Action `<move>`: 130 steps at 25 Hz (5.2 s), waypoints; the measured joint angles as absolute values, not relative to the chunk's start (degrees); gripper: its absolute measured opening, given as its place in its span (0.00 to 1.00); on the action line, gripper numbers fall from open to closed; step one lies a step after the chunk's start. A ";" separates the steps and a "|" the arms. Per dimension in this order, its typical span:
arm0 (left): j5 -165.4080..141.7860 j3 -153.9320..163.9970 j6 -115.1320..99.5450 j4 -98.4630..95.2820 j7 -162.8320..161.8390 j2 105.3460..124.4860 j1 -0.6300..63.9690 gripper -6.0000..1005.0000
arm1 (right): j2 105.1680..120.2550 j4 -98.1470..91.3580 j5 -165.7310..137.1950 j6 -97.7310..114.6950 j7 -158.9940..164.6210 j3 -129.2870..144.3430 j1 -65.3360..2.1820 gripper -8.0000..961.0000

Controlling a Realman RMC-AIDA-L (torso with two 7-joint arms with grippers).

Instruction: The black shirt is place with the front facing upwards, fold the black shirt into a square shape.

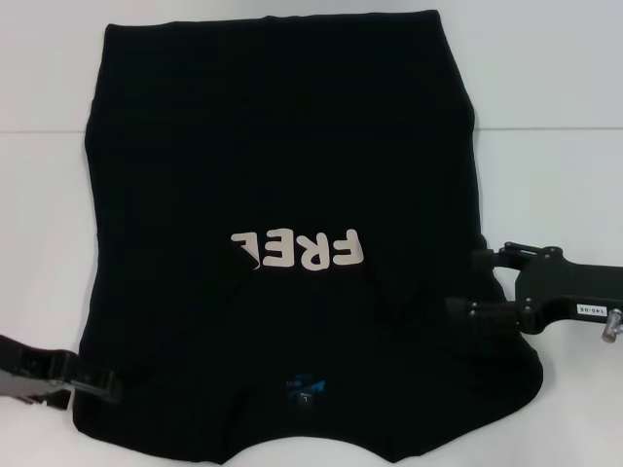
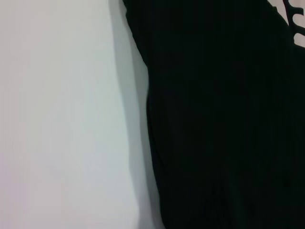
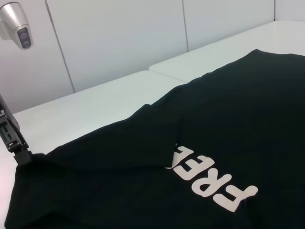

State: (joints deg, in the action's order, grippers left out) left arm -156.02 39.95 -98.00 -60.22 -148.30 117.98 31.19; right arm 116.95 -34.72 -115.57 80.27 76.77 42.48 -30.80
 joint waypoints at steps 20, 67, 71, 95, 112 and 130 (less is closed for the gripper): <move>-157.62 41.96 -96.20 -61.91 -146.98 118.73 30.86 0.30 | 116.68 -34.82 -115.57 81.26 77.02 39.99 -30.85 0.98; -156.97 41.31 -99.57 -62.30 -145.37 117.79 31.30 0.04 | 117.24 -50.53 -158.99 94.98 136.02 56.88 -47.82 0.86; -156.97 41.31 -99.50 -62.30 -145.37 117.68 31.43 0.04 | 117.43 -49.72 -159.38 93.02 137.31 57.05 -48.23 0.84; -153.71 39.39 -99.48 -60.04 -143.00 116.54 31.56 0.04 | 117.96 -47.77 -161.60 91.48 138.58 58.02 -49.69 0.12; -148.86 34.56 -115.07 -39.21 -127.71 109.27 31.97 0.04 | 114.99 -46.99 -161.73 111.49 122.06 51.55 -45.06 0.07; -145.07 9.40 -94.10 -38.35 -132.54 107.30 36.10 0.04 | 109.43 -34.47 -141.36 80.11 130.39 29.21 -45.68 0.06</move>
